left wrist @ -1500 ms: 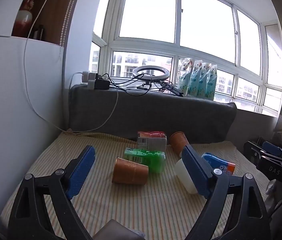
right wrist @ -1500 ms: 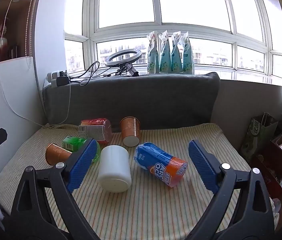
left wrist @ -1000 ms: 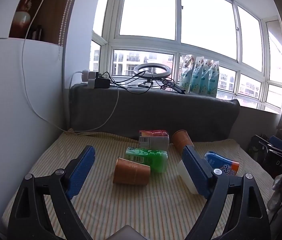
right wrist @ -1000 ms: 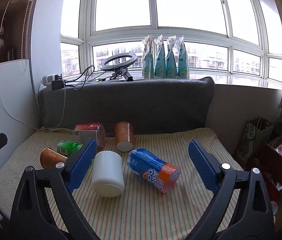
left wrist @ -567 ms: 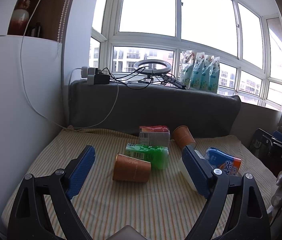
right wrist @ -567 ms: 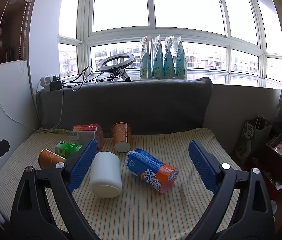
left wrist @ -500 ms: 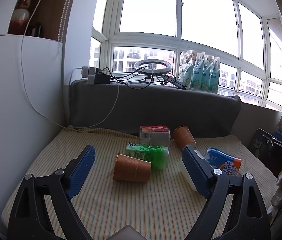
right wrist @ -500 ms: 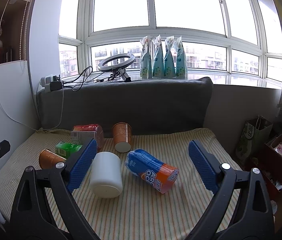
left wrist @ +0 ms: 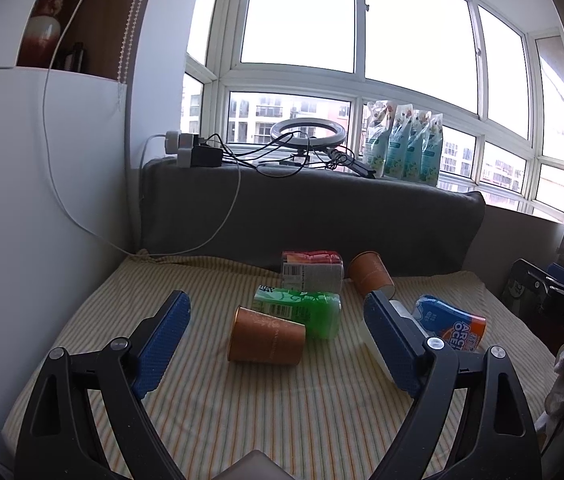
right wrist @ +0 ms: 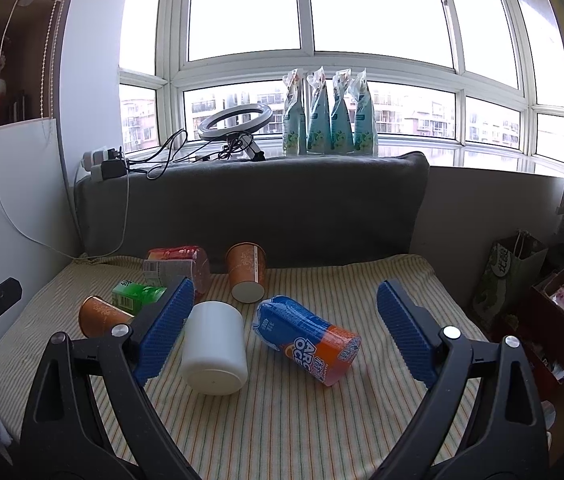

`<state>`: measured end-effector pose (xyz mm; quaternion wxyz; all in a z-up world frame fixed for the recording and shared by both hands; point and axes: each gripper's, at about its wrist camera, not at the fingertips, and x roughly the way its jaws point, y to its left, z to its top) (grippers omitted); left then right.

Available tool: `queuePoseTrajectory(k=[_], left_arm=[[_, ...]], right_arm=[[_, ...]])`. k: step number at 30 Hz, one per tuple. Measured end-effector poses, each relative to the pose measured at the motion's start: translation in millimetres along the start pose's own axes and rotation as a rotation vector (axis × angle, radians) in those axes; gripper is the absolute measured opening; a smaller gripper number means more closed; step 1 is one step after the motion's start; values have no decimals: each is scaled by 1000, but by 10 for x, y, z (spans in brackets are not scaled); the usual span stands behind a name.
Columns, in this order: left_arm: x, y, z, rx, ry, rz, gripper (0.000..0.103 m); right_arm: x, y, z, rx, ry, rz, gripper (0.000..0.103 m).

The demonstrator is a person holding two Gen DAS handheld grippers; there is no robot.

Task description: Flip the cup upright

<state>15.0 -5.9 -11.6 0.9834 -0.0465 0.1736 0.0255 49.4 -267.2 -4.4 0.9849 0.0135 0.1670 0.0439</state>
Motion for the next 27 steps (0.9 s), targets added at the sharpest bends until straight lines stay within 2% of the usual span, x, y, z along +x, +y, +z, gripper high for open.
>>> queuePoseTrajectory(k=[27], left_arm=[[31,-45,29,8,10,-10,89]], right_arm=[[38,12,-61,0,14,14,95]])
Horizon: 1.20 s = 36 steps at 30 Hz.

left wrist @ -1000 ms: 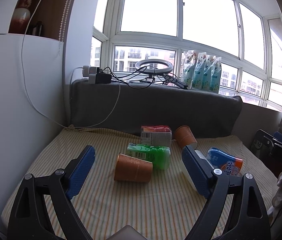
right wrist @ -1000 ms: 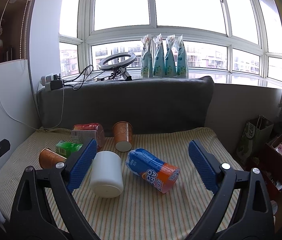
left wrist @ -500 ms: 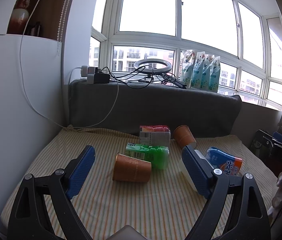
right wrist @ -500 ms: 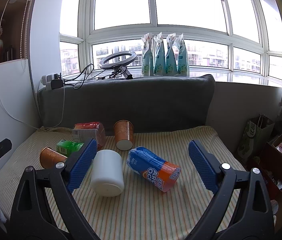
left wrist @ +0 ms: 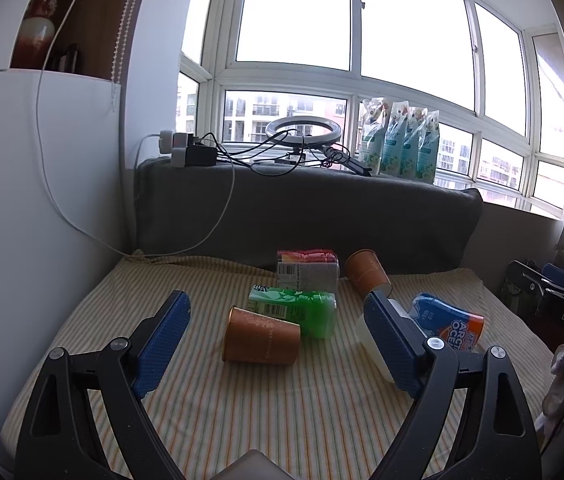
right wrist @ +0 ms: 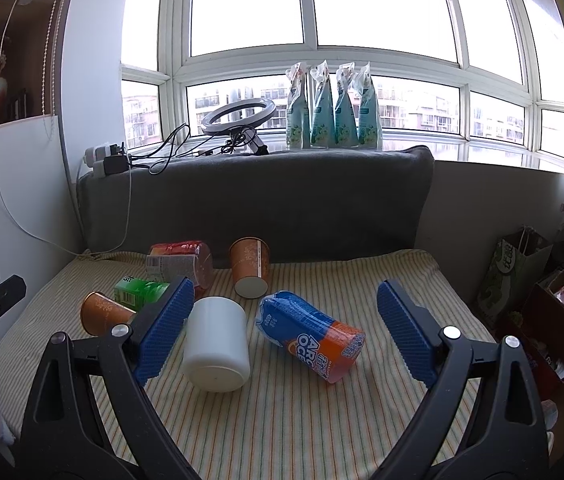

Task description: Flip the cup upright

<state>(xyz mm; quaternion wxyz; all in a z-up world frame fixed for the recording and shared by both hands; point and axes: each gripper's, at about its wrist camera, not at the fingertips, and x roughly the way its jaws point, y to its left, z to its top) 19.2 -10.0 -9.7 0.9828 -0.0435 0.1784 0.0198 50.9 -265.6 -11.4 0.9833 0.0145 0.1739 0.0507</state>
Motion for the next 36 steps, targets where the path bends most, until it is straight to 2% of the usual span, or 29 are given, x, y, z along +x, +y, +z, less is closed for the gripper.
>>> queuePoseTrajectory(k=[24,31,36], left_arm=[[138,0,-7,1,28,-6,89],[269,-17,1,-6,68,-20,89],[489,-117,46,5,133,-67,89]], right_arm=[[189,-5,-26,-6,43,20,95],[357,-49,-26,1,80,34,95],[427,-110,-36,12,96,38,95]])
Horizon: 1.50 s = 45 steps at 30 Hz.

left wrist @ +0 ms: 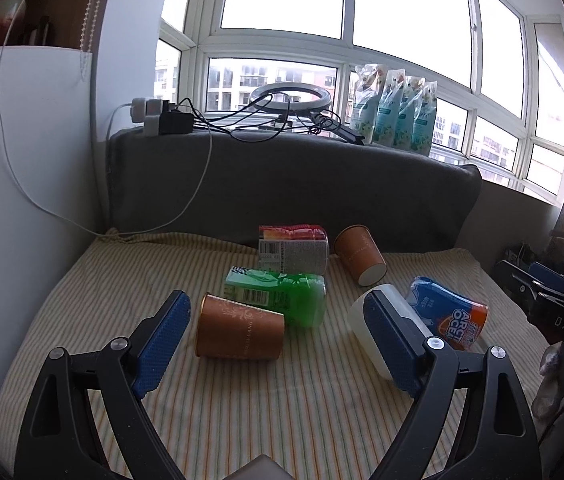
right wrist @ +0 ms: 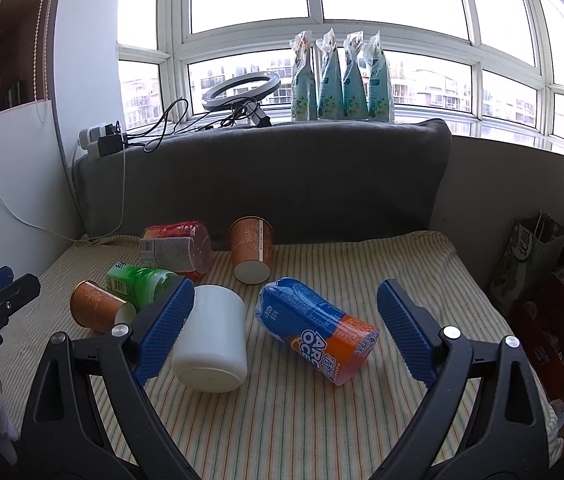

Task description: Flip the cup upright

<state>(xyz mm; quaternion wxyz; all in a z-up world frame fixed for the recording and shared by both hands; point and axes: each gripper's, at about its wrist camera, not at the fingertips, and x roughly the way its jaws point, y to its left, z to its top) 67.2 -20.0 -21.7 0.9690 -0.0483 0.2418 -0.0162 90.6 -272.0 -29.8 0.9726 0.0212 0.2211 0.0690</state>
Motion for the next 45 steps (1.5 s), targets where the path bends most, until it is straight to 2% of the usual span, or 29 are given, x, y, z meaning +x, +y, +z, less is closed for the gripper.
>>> queuePoseTrajectory(k=[5,15,17,21,24,26,28,31,39,42,45], left_arm=[[324,-116,149,-9,111,-78,89],[1046,-407,465,-90,326,-230,88],[1206,-500,539,-101,367,-246,83],[1562,-727,690,-101,443,-262,81],[1844,-832,723,-152,524,-273,77],[2025,-926,730,-155,566,-267,76],[2174,-1038,737,-122,583,-238,76],[2375,-1104,710,-130,615,-195,76],[2756,-1262,571,-134,674,-134,76],[2852,-1285,523,-128,681,-87,74],[2891,-1278,511,-144,705,-84,72]], right_arm=[[30,-106,-18,12,6,-10,95],[46,-461,-102,55,12,-46,95],[51,-548,-136,67,14,-56,95],[81,-714,-195,93,24,-66,95],[98,-833,-240,106,34,-73,95],[98,-914,-268,113,39,-79,95],[87,-989,-295,121,42,-88,95],[59,-1108,-342,136,48,-94,95],[42,-1358,-458,177,66,-110,95],[47,-1413,-482,188,70,-109,95],[59,-1421,-493,182,79,-106,95]])
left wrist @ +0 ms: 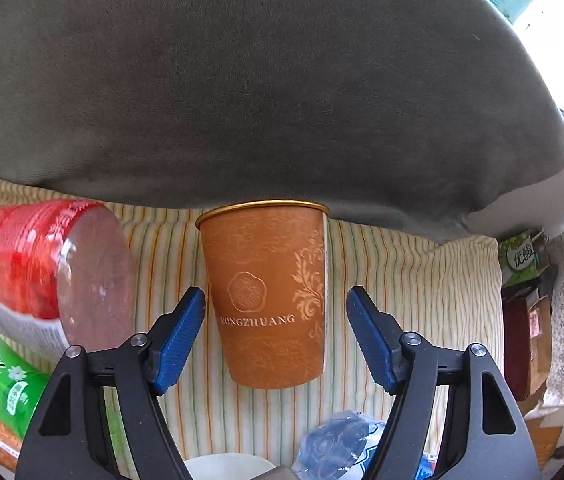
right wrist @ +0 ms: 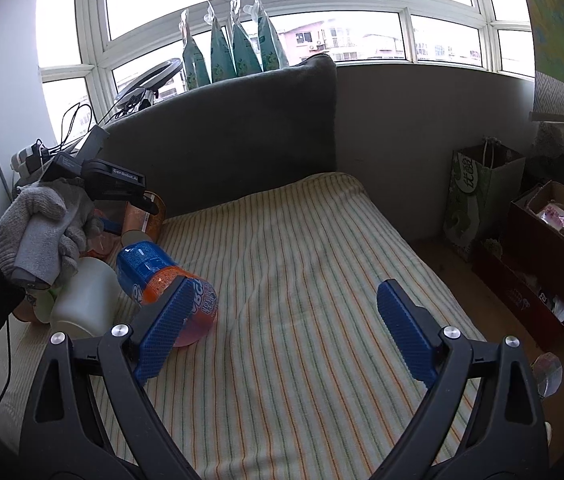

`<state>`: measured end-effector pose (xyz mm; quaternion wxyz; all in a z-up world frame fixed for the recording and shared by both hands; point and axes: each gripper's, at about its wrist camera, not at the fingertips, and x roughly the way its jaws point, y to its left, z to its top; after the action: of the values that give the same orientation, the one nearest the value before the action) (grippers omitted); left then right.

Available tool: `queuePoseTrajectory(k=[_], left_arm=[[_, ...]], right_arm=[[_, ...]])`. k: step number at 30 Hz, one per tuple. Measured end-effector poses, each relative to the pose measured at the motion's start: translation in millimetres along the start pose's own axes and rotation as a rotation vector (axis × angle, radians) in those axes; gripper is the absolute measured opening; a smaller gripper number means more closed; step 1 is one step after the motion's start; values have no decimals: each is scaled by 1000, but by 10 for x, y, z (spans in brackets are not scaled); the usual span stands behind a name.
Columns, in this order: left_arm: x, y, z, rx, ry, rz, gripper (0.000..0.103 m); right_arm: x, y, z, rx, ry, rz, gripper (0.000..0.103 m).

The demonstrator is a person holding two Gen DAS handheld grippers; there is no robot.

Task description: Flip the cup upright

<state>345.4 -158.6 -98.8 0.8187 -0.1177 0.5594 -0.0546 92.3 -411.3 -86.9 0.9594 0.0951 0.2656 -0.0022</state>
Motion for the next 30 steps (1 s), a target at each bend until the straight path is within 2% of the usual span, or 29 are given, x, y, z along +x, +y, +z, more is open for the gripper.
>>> queuePoseTrajectory(k=[2,5,7,17,30], left_arm=[[49,-19,12,7,28,14,72],[121,0,6,-14,71,3,60],[142,10,2,-23,84,-8,61],[-33,-16,-78,4,47,-22,59],[-354,-49,-131,31,23,-96,59]], right_arm=[[12,-15,-9,-1,7,3,95],[9,-31,-13,3,4,4,95],[7,-39,-7,9,0,5,95],[25,-36,-5,9,1,-1,95],[-58,1,-14,8,-12,-7,95]])
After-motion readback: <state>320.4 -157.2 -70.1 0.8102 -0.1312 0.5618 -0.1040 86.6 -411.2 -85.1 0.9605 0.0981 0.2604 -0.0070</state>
